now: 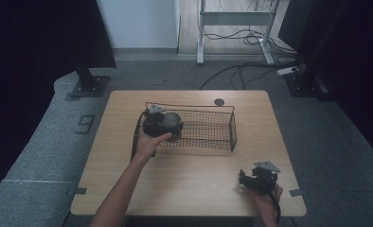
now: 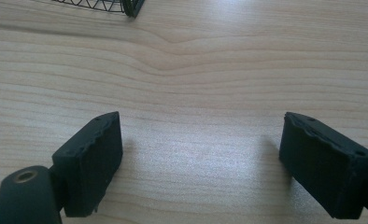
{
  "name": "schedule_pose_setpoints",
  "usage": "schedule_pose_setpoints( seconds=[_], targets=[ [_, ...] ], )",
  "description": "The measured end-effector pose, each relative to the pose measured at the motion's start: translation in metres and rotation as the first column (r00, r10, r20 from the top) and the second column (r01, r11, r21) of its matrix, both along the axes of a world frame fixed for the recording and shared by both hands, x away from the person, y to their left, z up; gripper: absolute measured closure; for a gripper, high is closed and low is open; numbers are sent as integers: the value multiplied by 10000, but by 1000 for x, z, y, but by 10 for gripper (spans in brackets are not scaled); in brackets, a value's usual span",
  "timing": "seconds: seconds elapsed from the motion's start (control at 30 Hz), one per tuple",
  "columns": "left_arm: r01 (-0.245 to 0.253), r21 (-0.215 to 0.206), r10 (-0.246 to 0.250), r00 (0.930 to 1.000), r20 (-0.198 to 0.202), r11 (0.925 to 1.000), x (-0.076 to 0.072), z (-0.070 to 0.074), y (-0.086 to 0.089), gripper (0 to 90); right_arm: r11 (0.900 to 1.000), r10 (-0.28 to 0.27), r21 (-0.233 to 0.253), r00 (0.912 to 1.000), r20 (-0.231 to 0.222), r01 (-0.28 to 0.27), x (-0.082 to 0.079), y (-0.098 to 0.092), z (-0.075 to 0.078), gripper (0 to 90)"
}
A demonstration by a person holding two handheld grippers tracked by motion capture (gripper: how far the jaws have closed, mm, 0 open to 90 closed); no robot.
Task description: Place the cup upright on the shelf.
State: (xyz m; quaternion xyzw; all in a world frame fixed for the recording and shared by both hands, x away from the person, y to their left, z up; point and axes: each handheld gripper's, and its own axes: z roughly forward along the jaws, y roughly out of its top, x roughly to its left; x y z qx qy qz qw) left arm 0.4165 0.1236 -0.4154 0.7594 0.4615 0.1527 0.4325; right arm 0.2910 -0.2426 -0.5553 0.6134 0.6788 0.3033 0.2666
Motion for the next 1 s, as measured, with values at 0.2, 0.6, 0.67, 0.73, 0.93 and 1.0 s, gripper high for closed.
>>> schedule_pose_setpoints(
  seconds=[0.2, 0.6, 0.67, 0.73, 0.93, 1.0],
  targets=[
    [16, 97, -17, 10000, 65, 10000, 5, 2, -2, 146, 10000, 0, 5, 10000, 0, 0, 0, 0, 0, 133],
    [-40, 219, 39, 10000, 25, 9998, 21, -2, -4, 146, 10000, 6, 19, 10000, 1, -6, 0, 0, 0, 133],
    [-30, 214, 29, 10000, 25, 9998, 22, 0, -4, 146, 10000, 7, 19, 10000, 0, -7, 0, 0, 0, 133],
    [-30, 212, 29, 10000, 58, 9998, 23, 1, -4, 146, 10000, 5, 21, 10000, 0, -5, 0, 0, 0, 133],
    [-28, 250, 27, 10000, 35, 9997, 29, 2, -7, 146, 10000, 5, 21, 10000, 0, -5, 0, 0, 0, 133],
    [-40, 293, 41, 10000, -54, 9996, 32, 0, -9, 146, 10000, 4, 23, 10000, -1, -4, 0, 0, 0, 133]
  ],
)
